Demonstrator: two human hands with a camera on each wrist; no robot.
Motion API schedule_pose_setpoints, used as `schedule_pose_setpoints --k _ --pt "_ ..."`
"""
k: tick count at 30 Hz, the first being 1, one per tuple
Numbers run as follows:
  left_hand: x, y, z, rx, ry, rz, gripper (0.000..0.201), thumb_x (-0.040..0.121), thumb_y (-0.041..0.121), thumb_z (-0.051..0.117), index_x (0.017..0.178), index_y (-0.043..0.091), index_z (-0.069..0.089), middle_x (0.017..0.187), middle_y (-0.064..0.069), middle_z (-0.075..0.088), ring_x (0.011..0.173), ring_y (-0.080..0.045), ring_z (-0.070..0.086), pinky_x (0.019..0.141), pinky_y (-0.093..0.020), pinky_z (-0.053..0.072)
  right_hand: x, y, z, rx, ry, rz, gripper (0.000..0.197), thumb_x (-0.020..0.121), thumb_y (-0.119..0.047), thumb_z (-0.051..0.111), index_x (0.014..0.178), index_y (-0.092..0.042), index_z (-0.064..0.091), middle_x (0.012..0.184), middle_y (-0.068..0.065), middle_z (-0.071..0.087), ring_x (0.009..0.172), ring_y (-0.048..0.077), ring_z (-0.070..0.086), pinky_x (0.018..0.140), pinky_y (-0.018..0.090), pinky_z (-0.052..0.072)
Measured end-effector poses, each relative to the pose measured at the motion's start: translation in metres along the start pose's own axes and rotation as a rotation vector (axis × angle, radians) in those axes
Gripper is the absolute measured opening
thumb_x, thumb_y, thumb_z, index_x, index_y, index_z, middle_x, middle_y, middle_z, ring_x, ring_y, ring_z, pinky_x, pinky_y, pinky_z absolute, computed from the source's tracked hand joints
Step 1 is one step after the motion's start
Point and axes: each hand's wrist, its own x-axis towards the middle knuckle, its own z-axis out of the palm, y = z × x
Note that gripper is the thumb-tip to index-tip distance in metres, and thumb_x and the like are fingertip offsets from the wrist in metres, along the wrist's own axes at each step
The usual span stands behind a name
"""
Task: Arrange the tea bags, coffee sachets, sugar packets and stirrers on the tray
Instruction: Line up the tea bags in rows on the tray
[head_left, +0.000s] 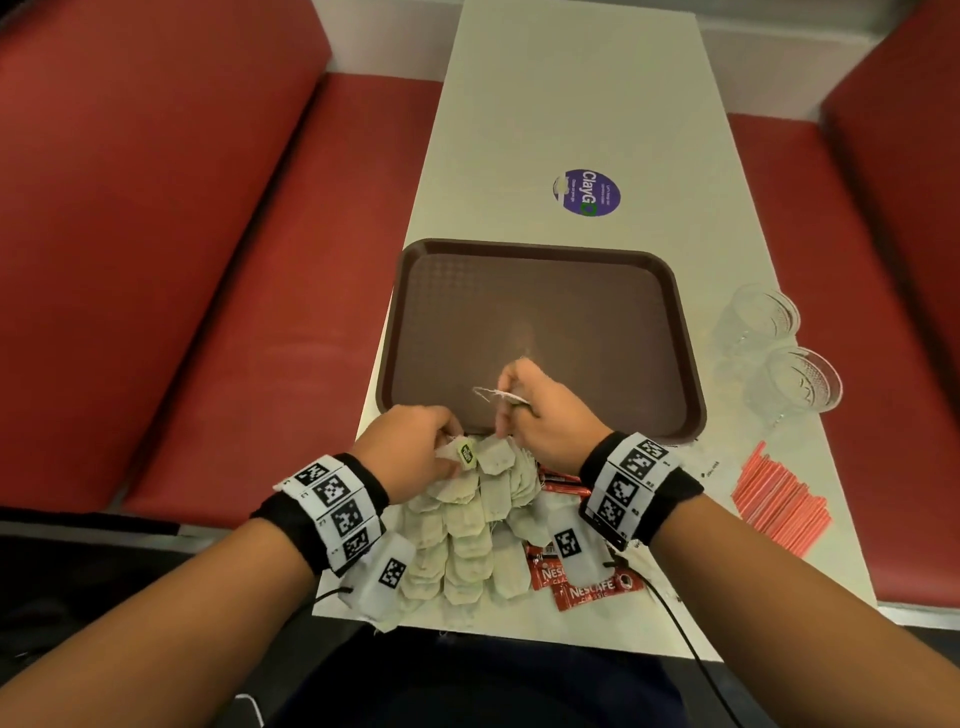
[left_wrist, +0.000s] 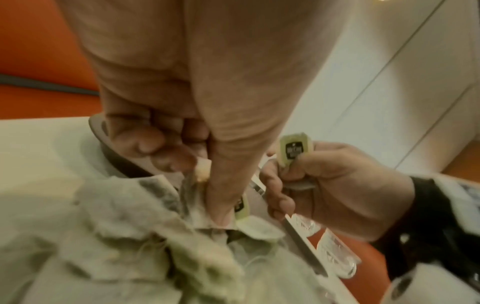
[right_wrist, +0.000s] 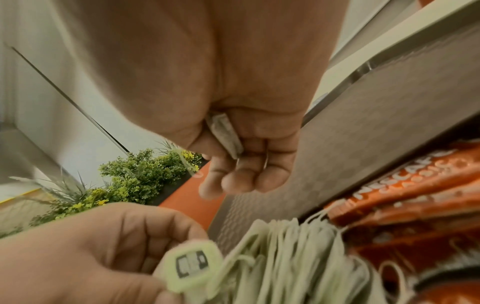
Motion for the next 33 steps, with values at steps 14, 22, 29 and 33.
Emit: schedule_pose_setpoints --k 14,22,29,33 --pt "0.019 0.008 -0.041 -0.767 0.149 0.081 0.029 0.078 0.019 0.082 0.105 0.02 0.071 0.096 -0.001 0.076 0.091 -0.026 0.073 0.086 -0.044 0.059 0.034 -0.001 -0.007 0.118 0.024 -0.126 0.017 0.091 -0.029 0.073 0.089 -0.014 0.066 0.071 -0.003 0.063 0.06 0.007 0.053 0.059 0.03 0.046" --pt "0.056 0.005 -0.062 -0.493 0.17 0.1 0.012 0.086 0.02 0.076 0.097 0.023 0.075 0.087 0.007 0.074 0.08 -0.012 0.068 0.078 -0.03 0.056 0.052 0.012 -0.016 0.118 0.044 -0.084 0.021 0.091 -0.033 0.07 0.091 -0.012 0.068 0.078 0.011 0.066 0.065 0.014 0.055 0.065 0.038 0.048" --pt "0.159 -0.044 -0.09 -0.313 0.408 -0.218 0.014 0.085 0.015 0.075 0.087 0.027 0.069 0.082 0.005 0.072 0.077 -0.015 0.069 0.076 -0.031 0.057 0.048 0.034 -0.018 -0.18 -0.218 0.091 0.037 0.105 -0.036 0.042 0.083 -0.014 0.061 0.083 -0.001 0.067 0.078 0.017 0.064 0.08 0.038 0.052" --pt "0.198 -0.052 -0.107 -0.232 0.473 -0.338 0.015 0.078 0.021 0.083 0.079 0.026 0.069 0.095 0.003 0.074 0.088 -0.014 0.069 0.085 -0.029 0.057 0.046 0.036 -0.021 -0.097 -0.262 0.121 0.035 0.106 -0.033 0.041 0.089 -0.016 0.066 0.09 -0.008 0.073 0.085 0.011 0.068 0.089 0.038 0.055"
